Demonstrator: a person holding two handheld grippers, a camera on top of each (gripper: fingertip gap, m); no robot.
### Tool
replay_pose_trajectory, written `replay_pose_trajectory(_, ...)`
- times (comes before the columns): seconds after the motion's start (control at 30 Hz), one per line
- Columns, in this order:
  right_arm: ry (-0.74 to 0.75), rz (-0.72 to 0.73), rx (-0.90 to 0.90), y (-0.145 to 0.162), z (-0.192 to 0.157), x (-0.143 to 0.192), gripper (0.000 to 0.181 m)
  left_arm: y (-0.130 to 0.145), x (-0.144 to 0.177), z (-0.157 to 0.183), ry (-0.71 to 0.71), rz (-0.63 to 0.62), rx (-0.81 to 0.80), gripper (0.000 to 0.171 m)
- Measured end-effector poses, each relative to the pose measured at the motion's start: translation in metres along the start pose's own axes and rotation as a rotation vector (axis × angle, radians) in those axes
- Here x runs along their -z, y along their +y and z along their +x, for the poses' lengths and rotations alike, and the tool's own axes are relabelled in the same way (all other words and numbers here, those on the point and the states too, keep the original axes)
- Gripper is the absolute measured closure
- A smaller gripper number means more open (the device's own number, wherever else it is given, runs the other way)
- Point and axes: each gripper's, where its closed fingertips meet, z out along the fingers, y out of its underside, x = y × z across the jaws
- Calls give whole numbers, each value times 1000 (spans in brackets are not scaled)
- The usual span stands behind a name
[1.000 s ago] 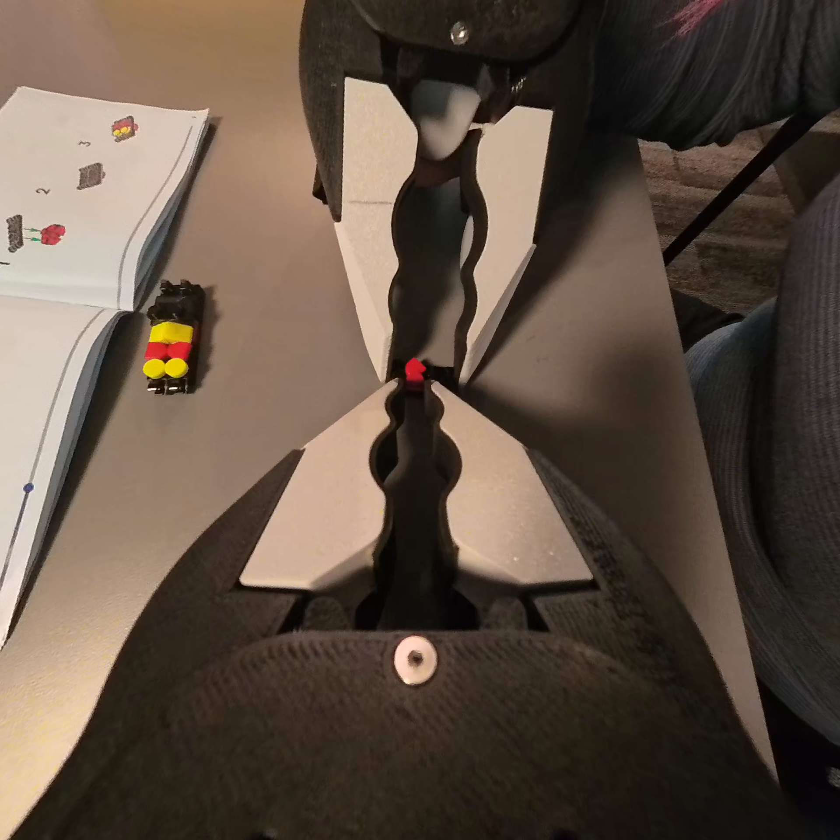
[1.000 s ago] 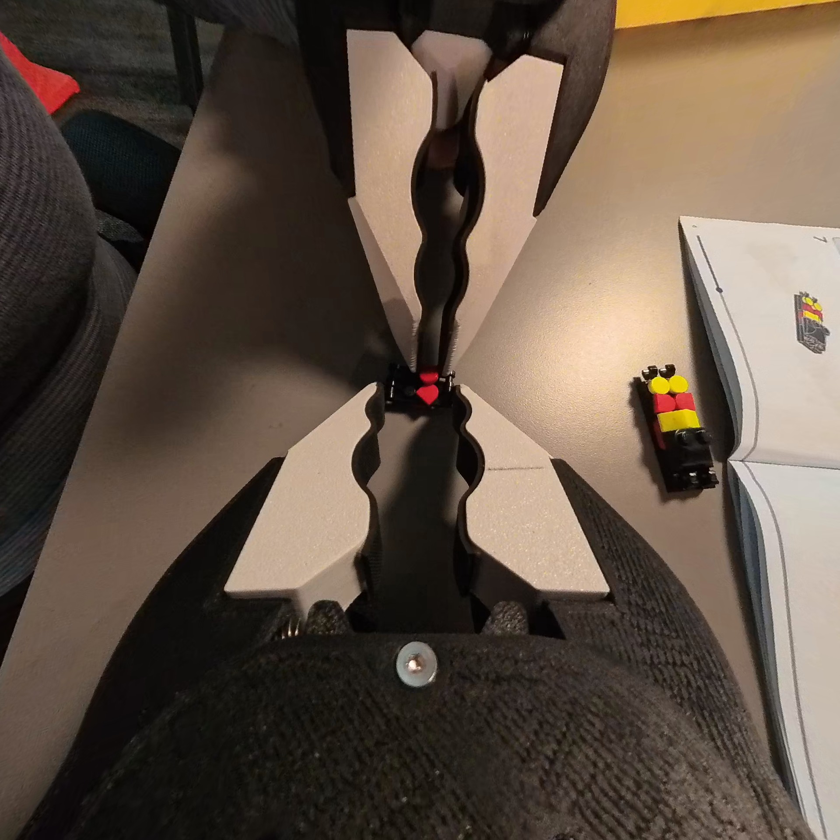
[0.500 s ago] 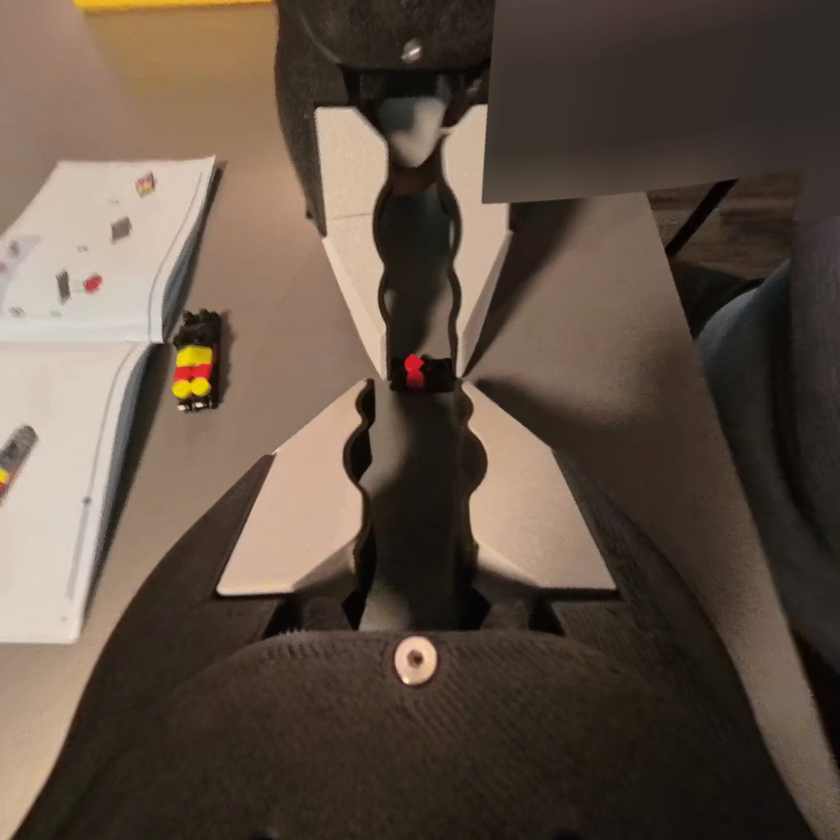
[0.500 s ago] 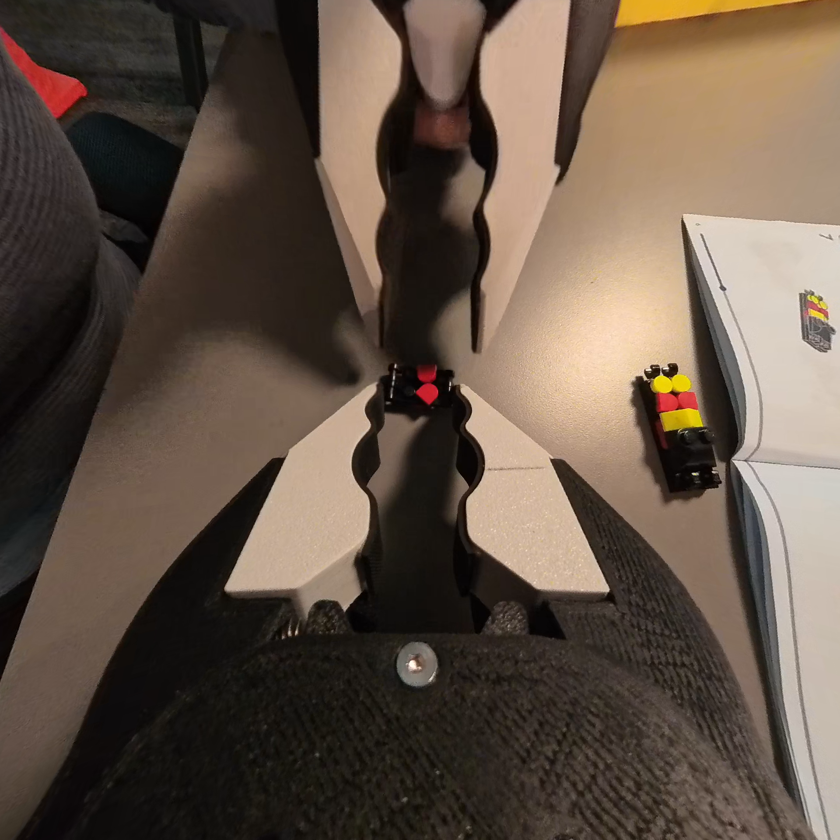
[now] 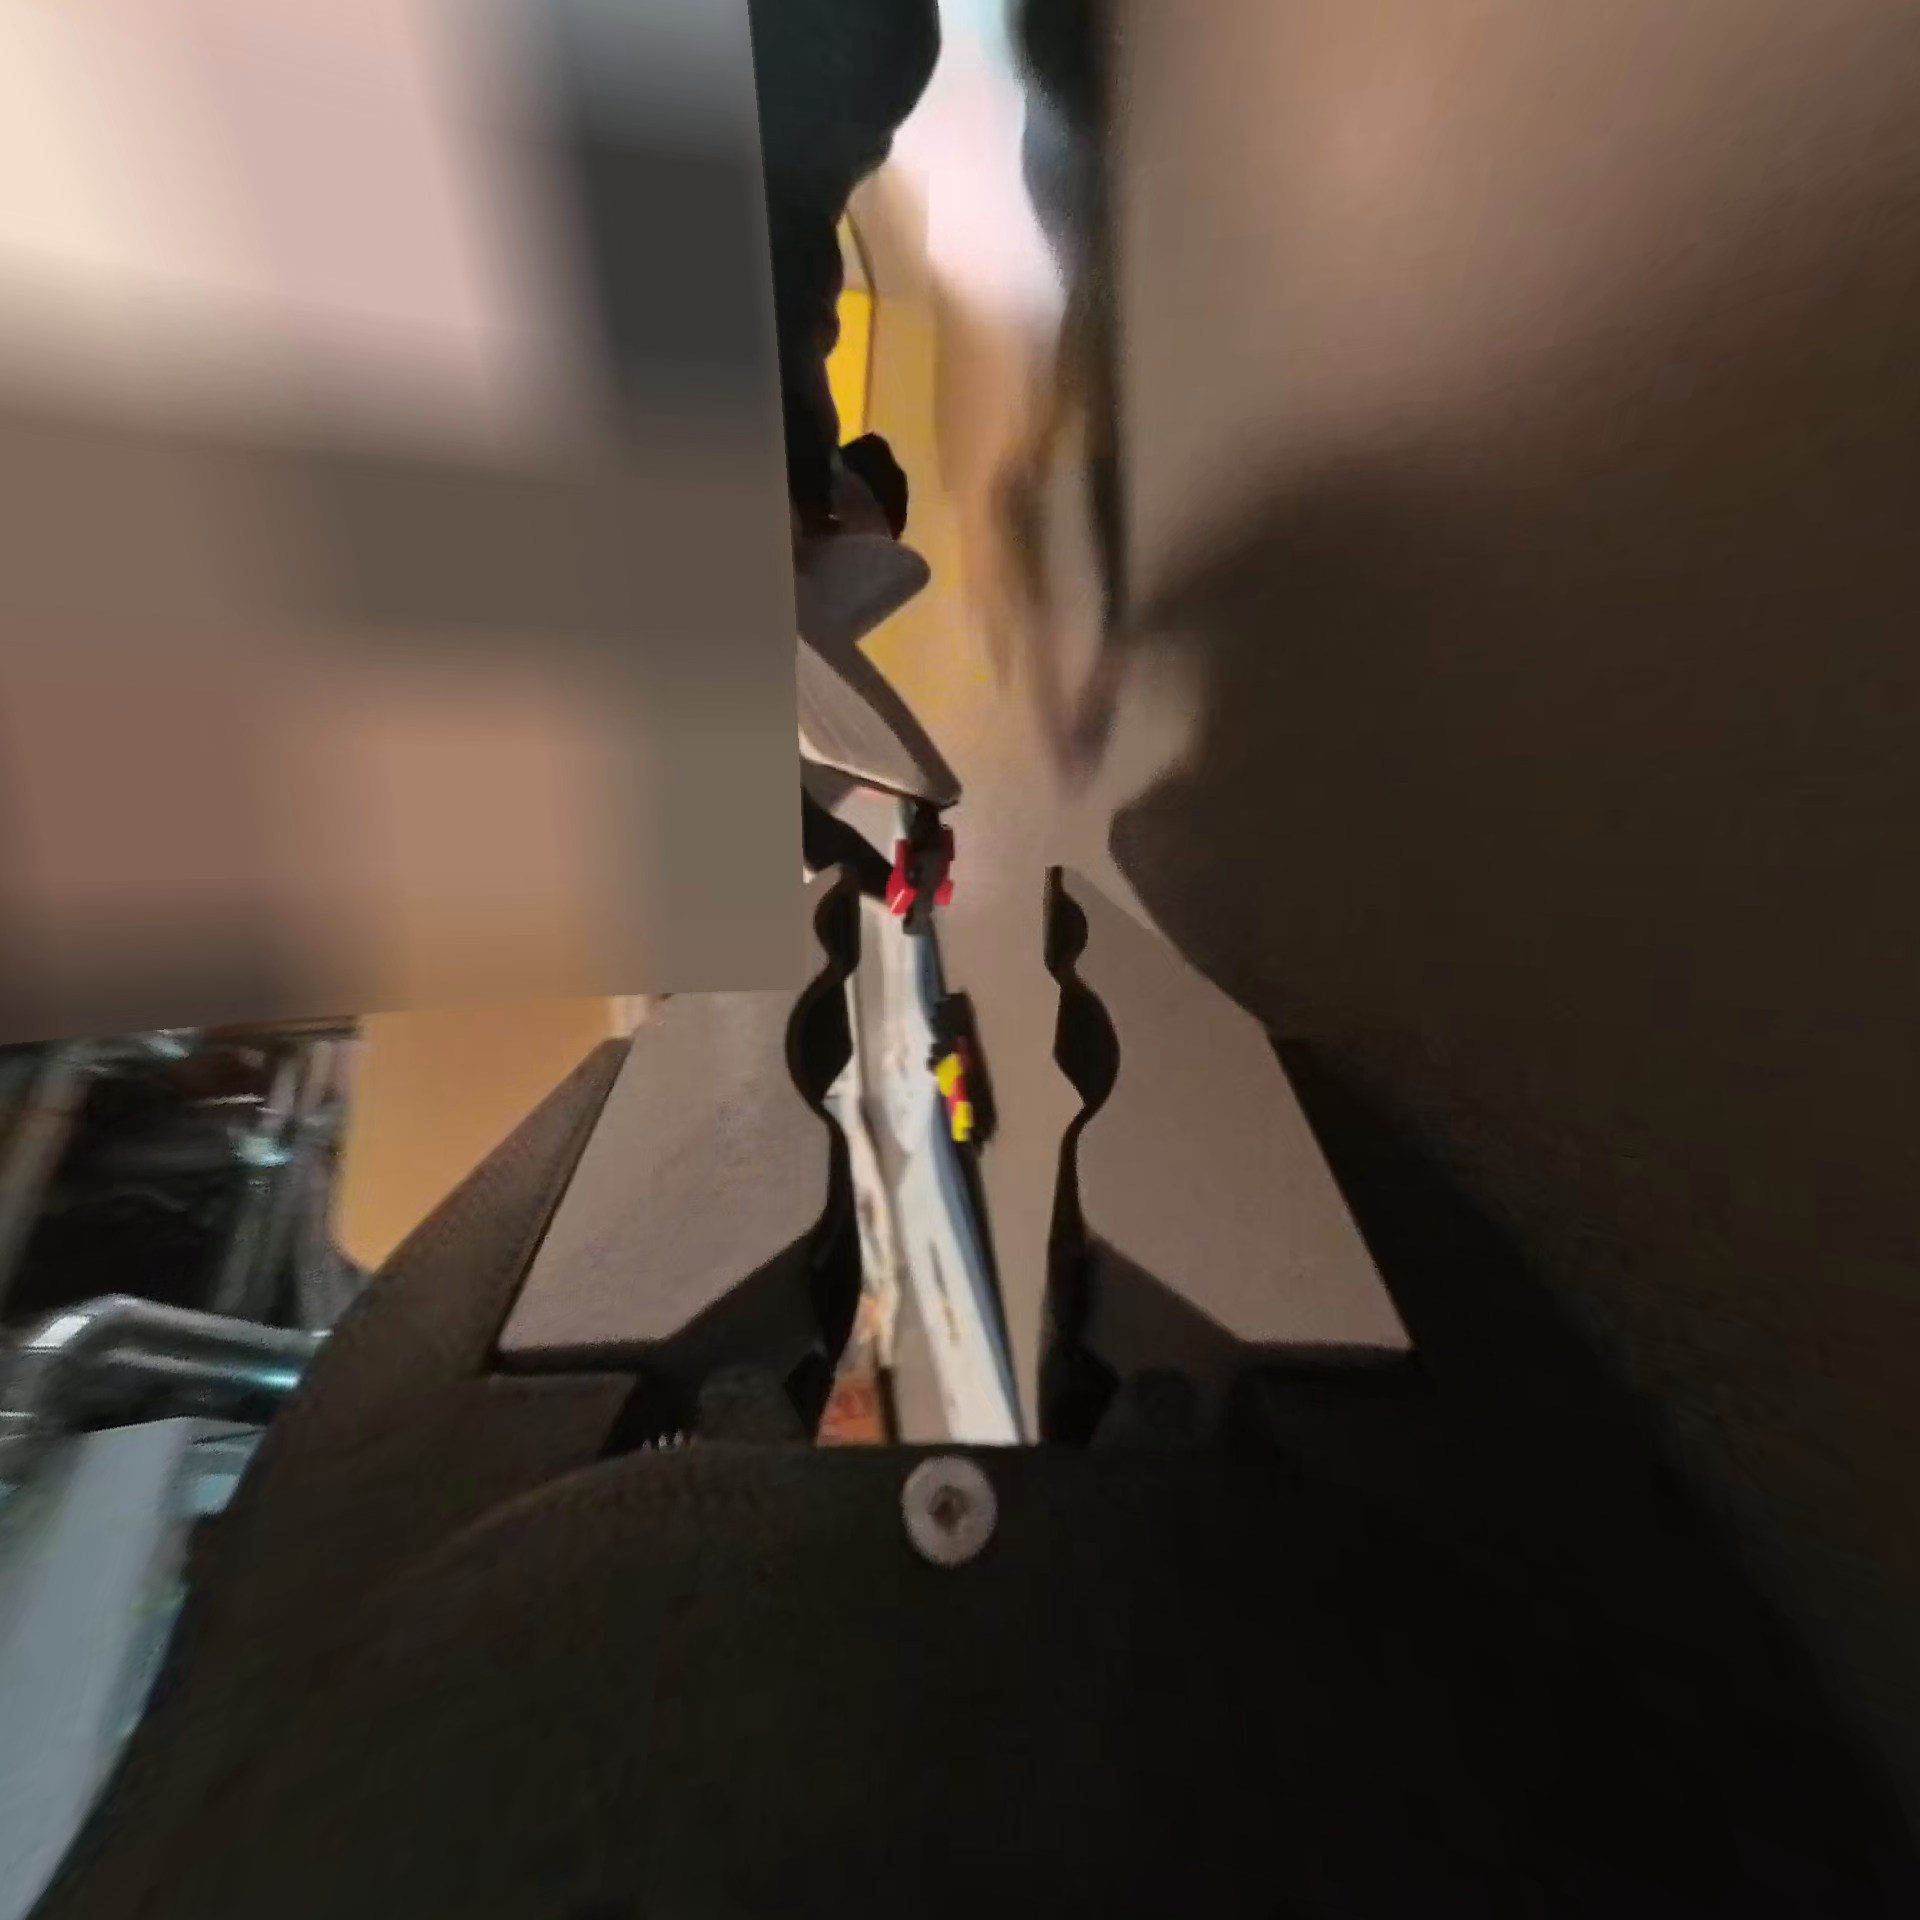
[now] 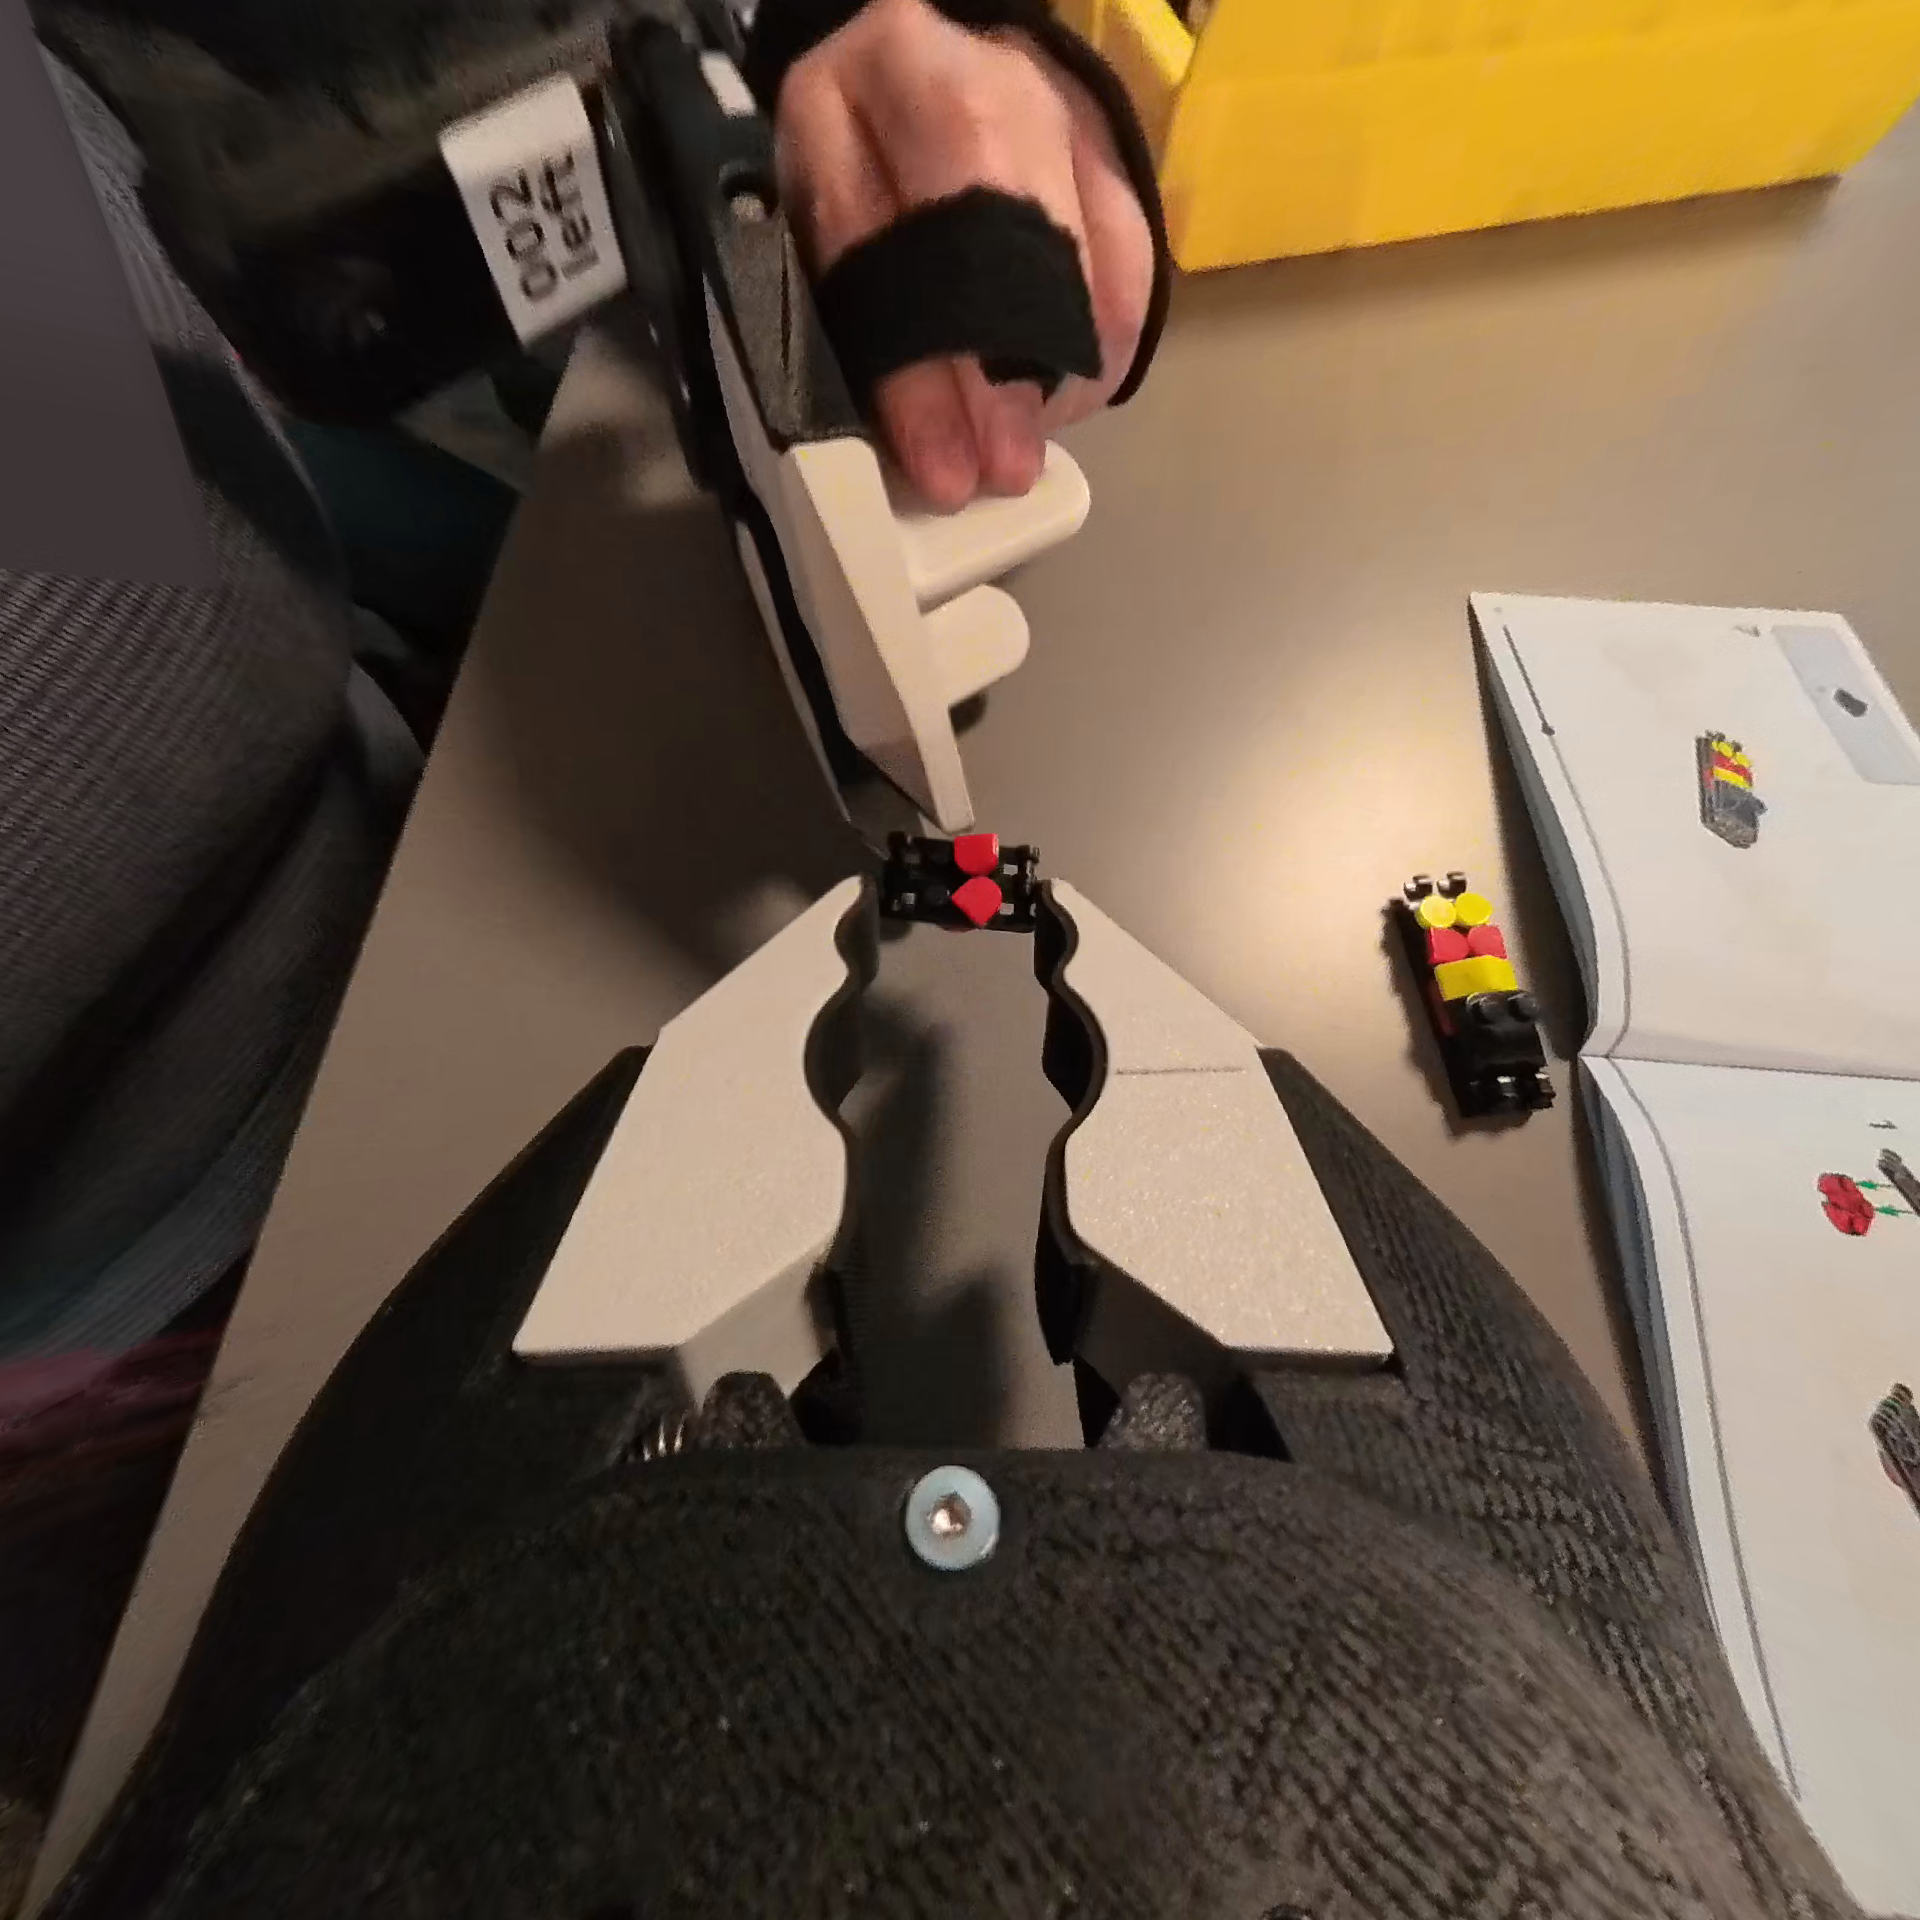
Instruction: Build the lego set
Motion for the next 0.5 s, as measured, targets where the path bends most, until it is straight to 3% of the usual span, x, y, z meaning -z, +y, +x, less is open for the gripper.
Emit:
replay_pose_trajectory(0.1, -13, 11, -3, -2, -3, 1, 153, -1, -1, -5, -67, -16, -90, 141)
replay_pose_trajectory(0.5, -41, 15, -19, -2, -6, -1, 153, -1, 0, -9, -123, -26, -145, 153)
